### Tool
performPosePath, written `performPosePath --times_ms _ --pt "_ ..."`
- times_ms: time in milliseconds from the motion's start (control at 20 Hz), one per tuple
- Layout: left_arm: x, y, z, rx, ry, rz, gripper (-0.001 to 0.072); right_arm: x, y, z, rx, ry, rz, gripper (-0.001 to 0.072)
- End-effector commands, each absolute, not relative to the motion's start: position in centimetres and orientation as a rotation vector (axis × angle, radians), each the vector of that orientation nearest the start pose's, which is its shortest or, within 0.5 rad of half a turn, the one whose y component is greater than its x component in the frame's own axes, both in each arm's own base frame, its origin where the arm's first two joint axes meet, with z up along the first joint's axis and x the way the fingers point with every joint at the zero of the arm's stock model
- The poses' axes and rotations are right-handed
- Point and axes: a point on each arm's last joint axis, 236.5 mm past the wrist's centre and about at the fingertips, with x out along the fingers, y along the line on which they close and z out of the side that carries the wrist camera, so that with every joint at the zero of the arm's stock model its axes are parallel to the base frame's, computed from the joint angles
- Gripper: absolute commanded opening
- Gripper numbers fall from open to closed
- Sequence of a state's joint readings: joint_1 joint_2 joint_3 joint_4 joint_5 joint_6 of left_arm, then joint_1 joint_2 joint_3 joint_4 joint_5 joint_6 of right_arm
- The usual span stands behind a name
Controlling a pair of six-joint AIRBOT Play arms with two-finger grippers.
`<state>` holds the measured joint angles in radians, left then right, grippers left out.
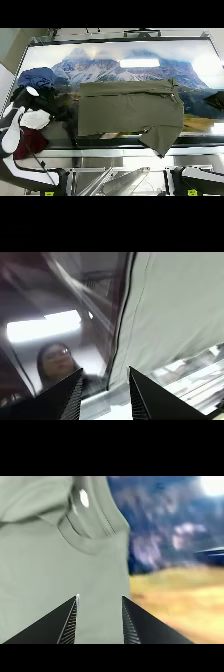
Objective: Fold the shirts.
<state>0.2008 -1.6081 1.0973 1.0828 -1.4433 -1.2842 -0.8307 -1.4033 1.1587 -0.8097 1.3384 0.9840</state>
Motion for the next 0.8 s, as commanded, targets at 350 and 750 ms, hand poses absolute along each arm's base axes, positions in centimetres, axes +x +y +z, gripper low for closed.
performPosePath --times_ms 350,750 --pt "24.2 -13.4 -13.2 -0.505 1.771 -0.531 0.0293 29.1 -12.2 -1.6 0.872 1.186 0.121 0.0331" --pt "27.4 -10.6 -11.2 -0.548 1.600 -0.499 0.0035 21.3 -5.8 -9.4 1.103 1.459 -0.026 0.0441"
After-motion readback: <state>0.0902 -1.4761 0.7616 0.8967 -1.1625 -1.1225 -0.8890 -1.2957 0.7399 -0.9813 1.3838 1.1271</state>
